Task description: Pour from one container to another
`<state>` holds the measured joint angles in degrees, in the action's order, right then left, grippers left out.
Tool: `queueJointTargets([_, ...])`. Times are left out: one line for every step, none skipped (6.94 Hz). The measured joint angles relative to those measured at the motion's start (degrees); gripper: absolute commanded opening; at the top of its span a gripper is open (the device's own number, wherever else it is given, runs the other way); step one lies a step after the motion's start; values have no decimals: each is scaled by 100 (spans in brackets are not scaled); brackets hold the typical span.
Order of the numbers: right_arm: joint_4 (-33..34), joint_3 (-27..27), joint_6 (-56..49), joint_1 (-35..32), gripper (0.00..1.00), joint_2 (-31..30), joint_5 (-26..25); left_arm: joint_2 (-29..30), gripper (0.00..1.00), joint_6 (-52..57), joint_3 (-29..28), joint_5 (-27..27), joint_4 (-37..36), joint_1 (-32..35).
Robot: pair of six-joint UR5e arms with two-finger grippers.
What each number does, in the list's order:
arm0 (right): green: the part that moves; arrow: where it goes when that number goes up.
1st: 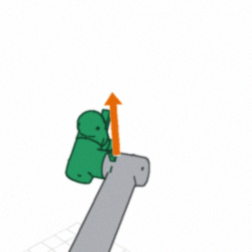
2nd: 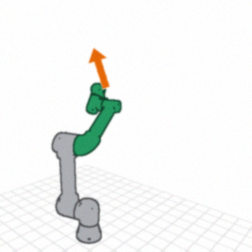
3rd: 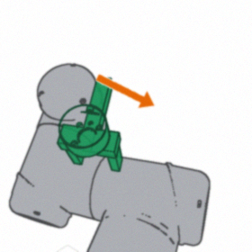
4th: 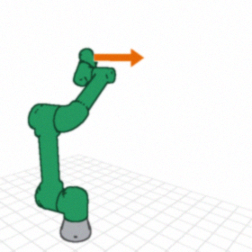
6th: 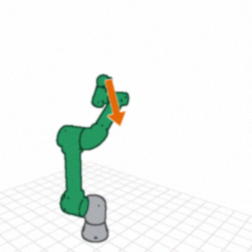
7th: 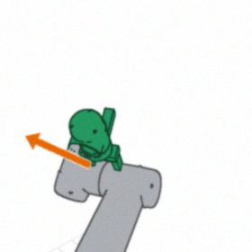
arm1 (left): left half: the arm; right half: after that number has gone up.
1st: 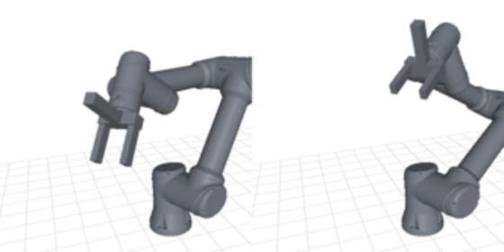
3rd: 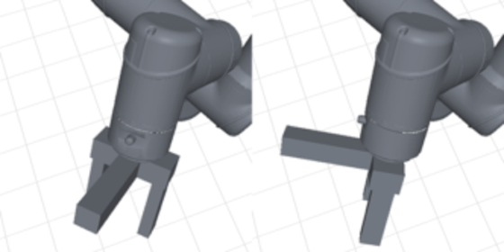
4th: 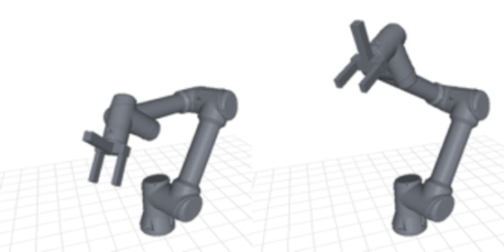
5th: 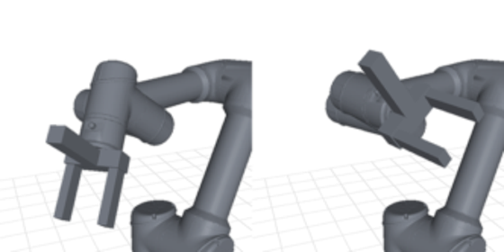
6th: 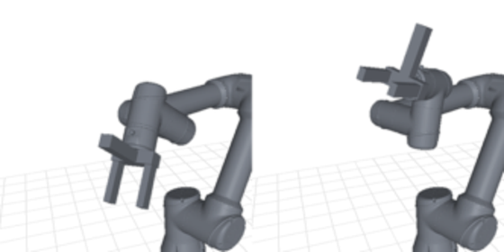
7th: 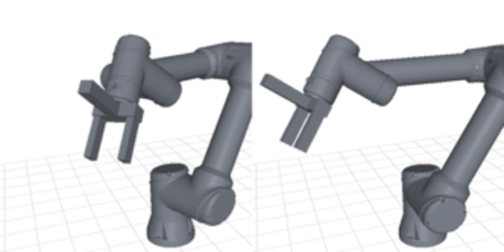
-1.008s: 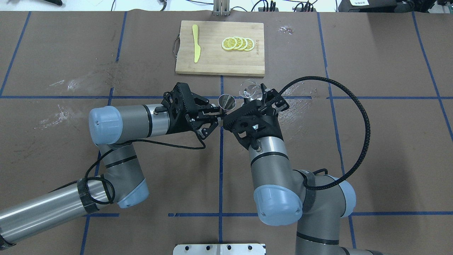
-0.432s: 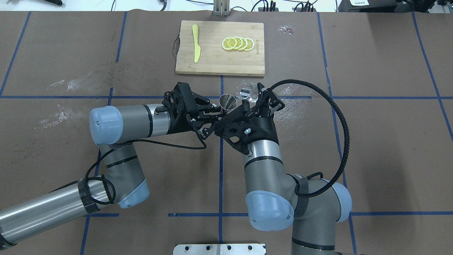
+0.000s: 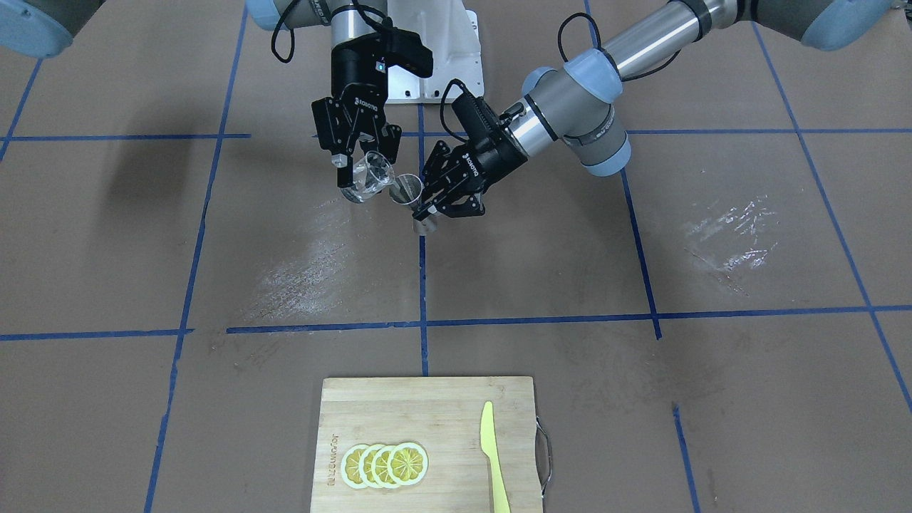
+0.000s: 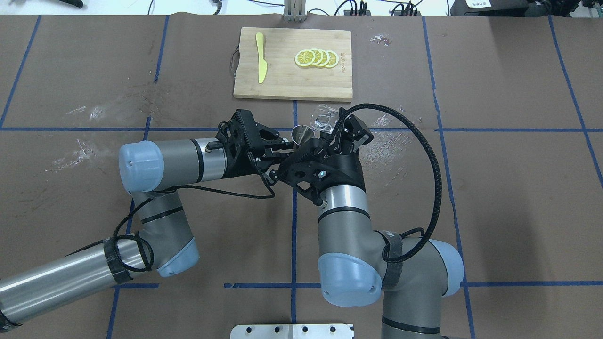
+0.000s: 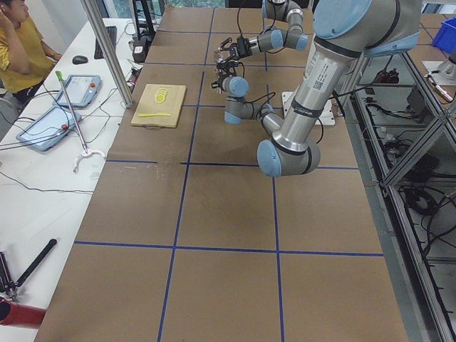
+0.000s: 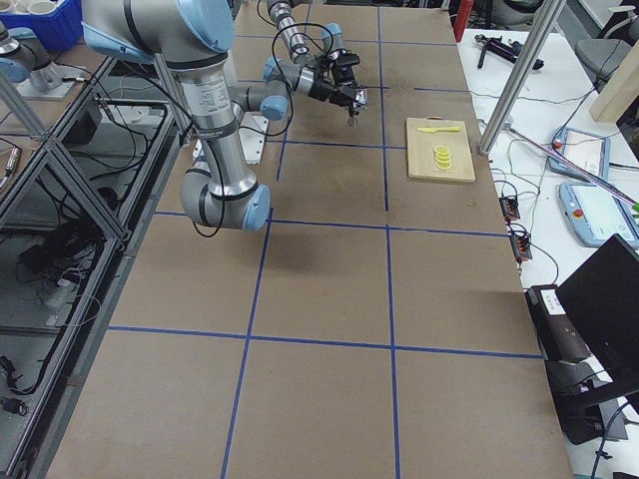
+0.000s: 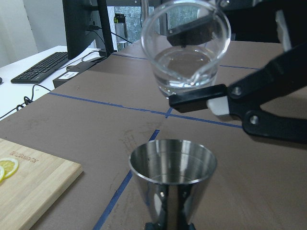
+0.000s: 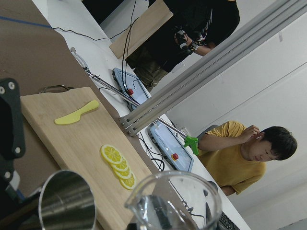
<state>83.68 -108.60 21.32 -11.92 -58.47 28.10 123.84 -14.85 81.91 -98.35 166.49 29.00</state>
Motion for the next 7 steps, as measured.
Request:
queueJointTargets([100,-2,-207,3,0,13,-79,0,0,0,0,0,-1,0])
queueJointTargets([186,0,-381,4,0,41,-149,0,0,0,0,0,-2,0])
queueJointTargets([299,3,-492,5,0,89,-206,0,0,0,0,0,-2,0])
queueJointTargets([468,1,-544,16,0,132,-256,0,0,0,4,0,-2,0])
queueJointTargets([616,-4,-579,28,0,177,-303,0,0,0,6,0,0,0])
queueJointTargets([728,-8,-630,43,0,202,-335,0,0,0,8,0,4,0])
queueJointTargets([781,-11,-731,57,0,215,-373,0,0,0,9,0,6,0])
